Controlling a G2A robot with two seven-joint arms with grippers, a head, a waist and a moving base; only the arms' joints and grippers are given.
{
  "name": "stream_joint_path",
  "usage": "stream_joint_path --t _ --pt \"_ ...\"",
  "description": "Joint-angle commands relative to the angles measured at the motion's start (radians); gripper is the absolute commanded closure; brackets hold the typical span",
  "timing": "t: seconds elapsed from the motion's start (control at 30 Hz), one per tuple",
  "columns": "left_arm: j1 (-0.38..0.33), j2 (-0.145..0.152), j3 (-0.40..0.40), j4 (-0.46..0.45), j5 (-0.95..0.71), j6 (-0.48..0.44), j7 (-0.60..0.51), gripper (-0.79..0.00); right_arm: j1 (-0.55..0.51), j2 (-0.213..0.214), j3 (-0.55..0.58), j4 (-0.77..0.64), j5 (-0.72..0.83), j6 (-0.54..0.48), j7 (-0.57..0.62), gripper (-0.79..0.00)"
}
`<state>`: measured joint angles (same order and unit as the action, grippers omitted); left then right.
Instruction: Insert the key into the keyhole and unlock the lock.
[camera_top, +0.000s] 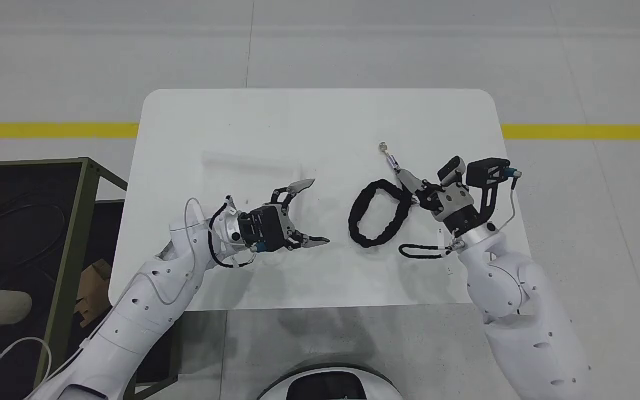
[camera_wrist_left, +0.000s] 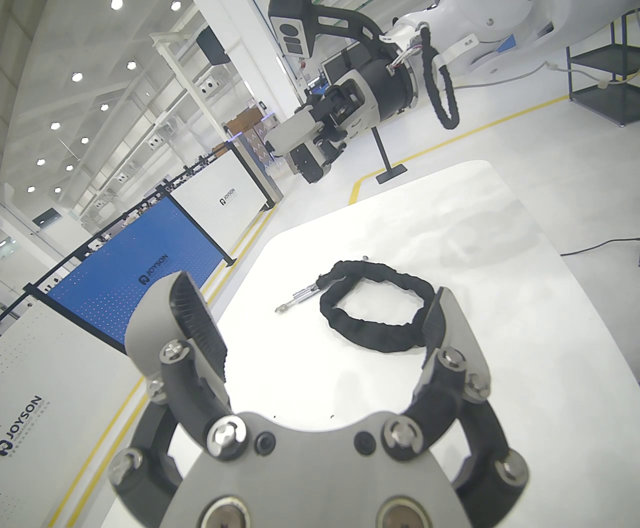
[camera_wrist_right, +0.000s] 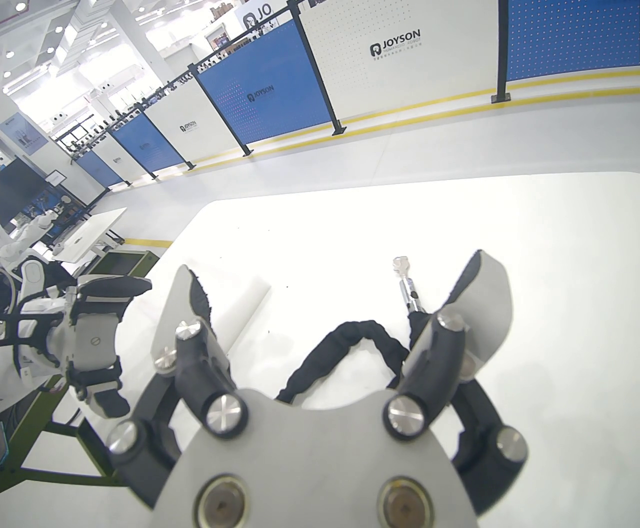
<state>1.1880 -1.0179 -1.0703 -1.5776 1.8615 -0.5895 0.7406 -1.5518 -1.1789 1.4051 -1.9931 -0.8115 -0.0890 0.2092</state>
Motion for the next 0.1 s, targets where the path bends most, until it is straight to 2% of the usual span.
stream_joint_path --t 0.0,0.07 --pt "0.000 0.000 0.000 0.000 0.000 0.000 0.000 -0.784 0.000 0.000 0.000 0.000 0.000 0.000 0.000 -0.784" --pt "0.000 0.000 0.000 0.000 0.000 0.000 0.000 -0.784 0.000 0.000 0.000 0.000 0.000 0.000 0.000 -0.784"
